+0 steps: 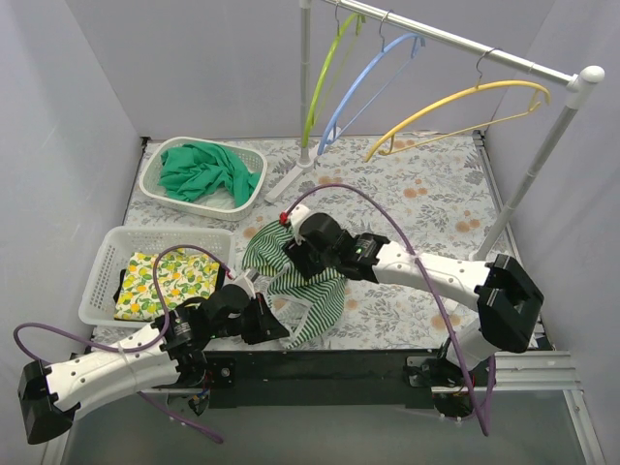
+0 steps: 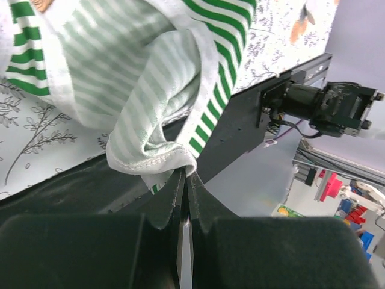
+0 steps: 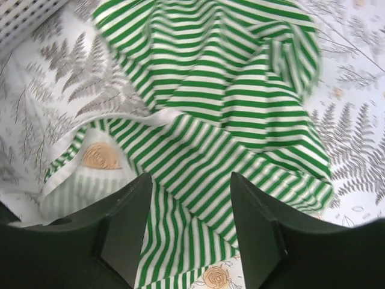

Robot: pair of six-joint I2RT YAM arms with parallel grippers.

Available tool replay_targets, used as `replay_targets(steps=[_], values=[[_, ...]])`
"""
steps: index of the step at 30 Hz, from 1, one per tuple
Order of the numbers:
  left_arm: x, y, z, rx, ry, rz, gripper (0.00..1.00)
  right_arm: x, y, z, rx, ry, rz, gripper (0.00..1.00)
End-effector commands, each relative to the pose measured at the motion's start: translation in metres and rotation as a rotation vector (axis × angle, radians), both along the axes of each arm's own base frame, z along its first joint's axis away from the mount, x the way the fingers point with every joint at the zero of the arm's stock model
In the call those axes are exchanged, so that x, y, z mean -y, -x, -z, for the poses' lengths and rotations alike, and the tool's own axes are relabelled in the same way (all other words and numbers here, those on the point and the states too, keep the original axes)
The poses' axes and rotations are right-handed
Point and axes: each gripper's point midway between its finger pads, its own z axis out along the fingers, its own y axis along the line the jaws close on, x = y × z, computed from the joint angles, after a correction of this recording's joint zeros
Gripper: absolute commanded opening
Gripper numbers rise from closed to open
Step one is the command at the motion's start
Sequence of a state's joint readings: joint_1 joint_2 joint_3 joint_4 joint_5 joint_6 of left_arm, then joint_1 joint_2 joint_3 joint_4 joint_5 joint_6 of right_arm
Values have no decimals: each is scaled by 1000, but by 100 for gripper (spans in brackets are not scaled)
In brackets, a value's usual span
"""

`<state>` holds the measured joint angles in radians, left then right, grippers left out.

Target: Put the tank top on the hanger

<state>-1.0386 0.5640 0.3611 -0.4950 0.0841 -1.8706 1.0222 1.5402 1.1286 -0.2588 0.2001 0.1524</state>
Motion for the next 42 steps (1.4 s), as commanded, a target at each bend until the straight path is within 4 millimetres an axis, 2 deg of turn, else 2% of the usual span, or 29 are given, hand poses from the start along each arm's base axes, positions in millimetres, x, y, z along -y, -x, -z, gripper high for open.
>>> replay_targets(steps=[1, 2, 5, 9, 11, 13, 14, 16, 17, 18, 20, 22, 23, 24, 25, 26, 27, 28, 29, 30, 31, 32, 35, 37, 39, 40, 41, 42], values=[[-3, -3, 0, 20, -25, -9, 0, -13, 31, 31, 39, 141, -161, 65], [-2, -3, 0, 22, -24, -6, 0, -15, 35, 45, 24, 183, -183, 67], [-3, -4, 0, 25, -29, -8, 0, -18, 37, 68, -2, 249, -208, 67], [-3, -5, -1, 32, -31, -14, 0, -7, 16, 78, 59, 353, -111, 65], [-4, -7, -4, 40, -34, -22, 0, -4, 6, 77, 88, 379, -61, 57], [-6, -9, -2, 43, -53, -27, 0, -1, -6, 64, 133, 381, 8, 51], [-6, -10, -5, 46, -57, -31, 0, 0, -11, 51, 152, 352, 60, 40], [-11, -14, -2, 52, -93, -57, 0, 4, -15, 36, 169, 314, 105, 24], [-12, -18, -7, 66, -95, -76, 0, 9, -20, 18, 192, 275, 153, 9], [-13, -20, -9, 72, -102, -85, 0, 15, -20, 14, 196, 266, 174, 1], [-18, -23, -10, 85, -128, -98, 0, 26, -24, -9, 213, 205, 217, 1], [-23, -30, -19, 120, -153, -131, 0, 35, -24, -21, 214, 162, 254, 1], [-26, -33, -20, 128, -174, -140, 0, 41, -25, -38, 224, 114, 275, 1], [-28, -42, -31, 163, -180, -176, 0, 45, -25, -46, 228, 95, 289, 1], [-33, -44, -31, 168, -213, -188, 0, 49, -24, -54, 235, 74, 306, 1], [-37, -49, -34, 194, -242, -196, 0, 57, -24, -72, 257, 38, 332, 1], [-39, -53, -35, 208, -279, -204, 0, 62, -22, -80, 261, 25, 350, 1], [-44, -63, -46, 254, -311, -234, 0, 67, -22, -89, 271, 9, 365, 1], [-48, -69, -51, 292, -345, -235, 0, 77, -23, -111, 301, -33, 400, 1], [-50, -76, -51, 310, -400, -241, 0, 82, -22, -121, 312, -52, 416, 1], [-55, -88, -70, 363, -423, -293, 0, 88, -22, -130, 319, -64, 432, 1], [-57, -96, -78, 397, -450, -296, 0, 95, -19, -150, 339, -115, 446, 1], [-59, -124, -114, 496, -470, -369, 0, 115, -16, -186, 385, -193, 497, 1], [-66, -145, -134, 562, -491, -404, 0, 129, -12, -205, 411, -227, 520, 1], [-69, -166, -164, 640, -461, -408, 0, 143, -12, -221, 445, -242, 560, 1], [-71, -174, -171, 648, -447, -415, 0, 150, -10, -230, 457, -261, 573, 1], [-81, -191, -185, 646, -422, -451, 0, 158, -10, -234, 470, -253, 591, 1], [-81, -201, -195, 666, -394, -450, 0, 162, -9, -240, 478, -266, 600, 1]])
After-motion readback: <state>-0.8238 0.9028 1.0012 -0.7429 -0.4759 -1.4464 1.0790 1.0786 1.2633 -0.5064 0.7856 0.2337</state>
